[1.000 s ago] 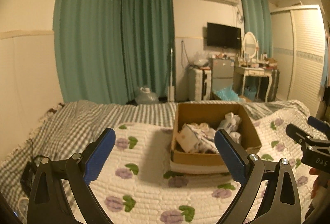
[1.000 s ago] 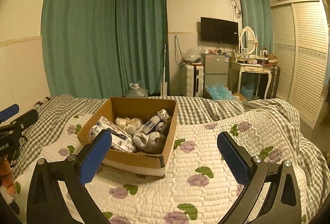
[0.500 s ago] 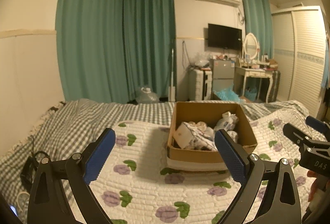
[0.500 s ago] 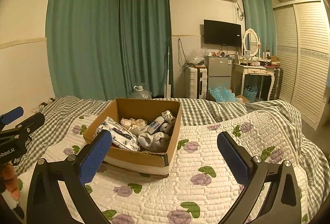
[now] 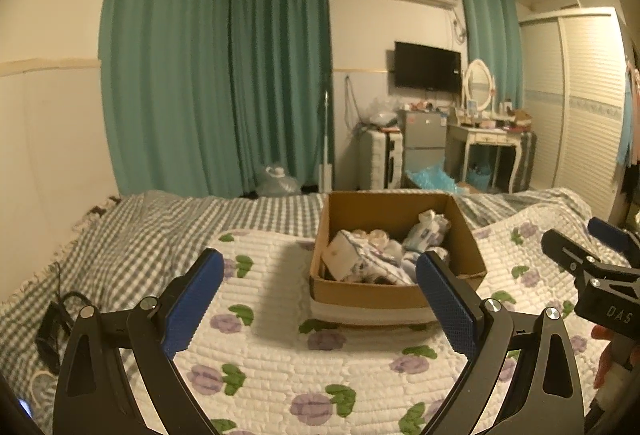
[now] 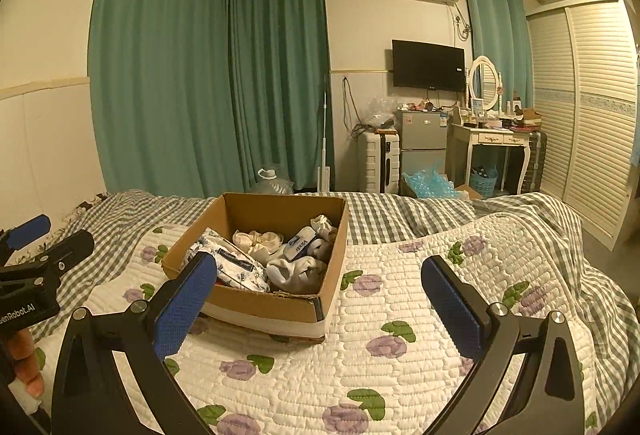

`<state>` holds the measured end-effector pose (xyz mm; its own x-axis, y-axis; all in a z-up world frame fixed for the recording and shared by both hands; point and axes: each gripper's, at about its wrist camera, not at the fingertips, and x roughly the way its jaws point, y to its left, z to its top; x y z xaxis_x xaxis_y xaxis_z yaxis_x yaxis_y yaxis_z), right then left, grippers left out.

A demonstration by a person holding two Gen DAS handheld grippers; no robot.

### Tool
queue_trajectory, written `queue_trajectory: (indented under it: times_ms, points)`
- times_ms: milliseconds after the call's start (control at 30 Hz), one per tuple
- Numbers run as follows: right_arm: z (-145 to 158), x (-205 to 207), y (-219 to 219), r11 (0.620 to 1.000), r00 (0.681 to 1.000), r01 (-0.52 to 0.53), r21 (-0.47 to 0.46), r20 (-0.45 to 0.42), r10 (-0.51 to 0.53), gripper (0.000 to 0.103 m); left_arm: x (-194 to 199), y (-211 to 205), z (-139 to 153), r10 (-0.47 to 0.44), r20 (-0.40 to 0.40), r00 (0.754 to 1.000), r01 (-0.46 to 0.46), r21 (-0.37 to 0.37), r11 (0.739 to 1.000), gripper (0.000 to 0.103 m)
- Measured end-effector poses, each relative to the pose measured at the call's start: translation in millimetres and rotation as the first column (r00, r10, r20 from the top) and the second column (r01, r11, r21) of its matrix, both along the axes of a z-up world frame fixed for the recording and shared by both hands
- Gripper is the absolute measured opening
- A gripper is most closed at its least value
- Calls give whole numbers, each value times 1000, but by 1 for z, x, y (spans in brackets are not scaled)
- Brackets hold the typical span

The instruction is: Organize soft objects

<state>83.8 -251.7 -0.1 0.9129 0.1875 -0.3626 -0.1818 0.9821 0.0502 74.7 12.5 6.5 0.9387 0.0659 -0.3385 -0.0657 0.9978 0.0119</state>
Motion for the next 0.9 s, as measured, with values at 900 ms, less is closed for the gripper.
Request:
queue_trajectory:
  times_ms: [900]
  points:
    - [-7,6,3,1000,999,30,-9,-25,-30,103,0,-11,-8,-39,-16,999,39,12,999,98]
